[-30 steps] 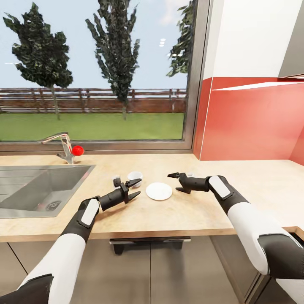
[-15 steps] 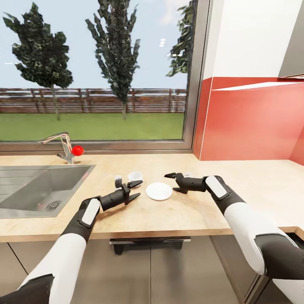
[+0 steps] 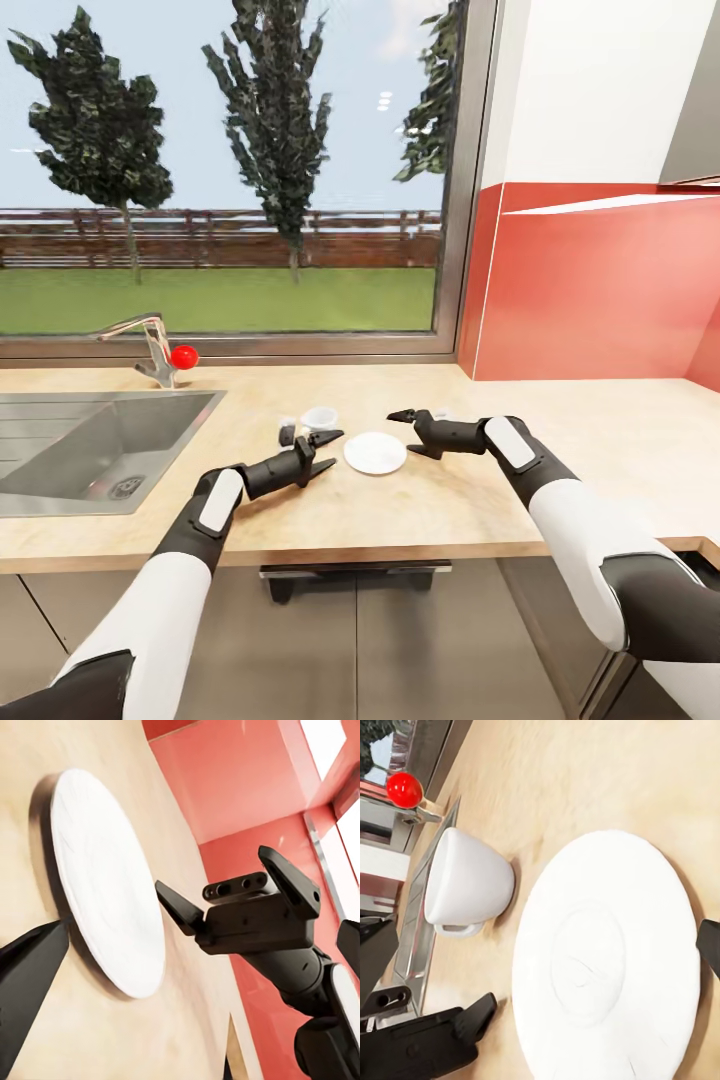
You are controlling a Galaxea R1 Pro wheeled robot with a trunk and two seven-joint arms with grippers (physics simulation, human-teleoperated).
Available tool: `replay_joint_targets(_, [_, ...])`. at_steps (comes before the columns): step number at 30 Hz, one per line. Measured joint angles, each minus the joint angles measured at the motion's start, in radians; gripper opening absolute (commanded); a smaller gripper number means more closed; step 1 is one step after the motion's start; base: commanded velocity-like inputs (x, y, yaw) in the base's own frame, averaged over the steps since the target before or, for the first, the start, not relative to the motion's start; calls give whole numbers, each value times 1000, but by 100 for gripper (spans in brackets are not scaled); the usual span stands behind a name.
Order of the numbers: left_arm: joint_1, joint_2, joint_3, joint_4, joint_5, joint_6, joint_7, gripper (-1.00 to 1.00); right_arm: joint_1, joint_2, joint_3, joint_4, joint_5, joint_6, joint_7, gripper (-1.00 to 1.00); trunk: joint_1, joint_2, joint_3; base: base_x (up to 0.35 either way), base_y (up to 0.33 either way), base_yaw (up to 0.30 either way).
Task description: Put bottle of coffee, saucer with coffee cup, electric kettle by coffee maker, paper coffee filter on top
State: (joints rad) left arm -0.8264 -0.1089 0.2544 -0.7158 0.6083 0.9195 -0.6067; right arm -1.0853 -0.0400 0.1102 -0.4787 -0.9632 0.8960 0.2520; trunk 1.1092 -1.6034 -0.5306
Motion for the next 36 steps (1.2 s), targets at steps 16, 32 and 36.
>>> replay_joint_targets(16, [0, -16, -2, -2, 11, 3, 25, 100, 0, 18, 1, 0, 1, -1, 0, 100, 0, 0, 0, 0, 0, 0])
replay_joint_targets(32, [0, -16, -2, -6, 34, 11, 55, 100, 0, 21, 1, 1, 0, -31, 0, 100, 0, 0, 0, 0, 0, 0])
replay_joint_targets(36, [-1, -16, -1, -11, 41, 15, 72, 100, 0, 20, 0, 1, 0, -33, 0, 100, 0, 0, 0, 0, 0, 0])
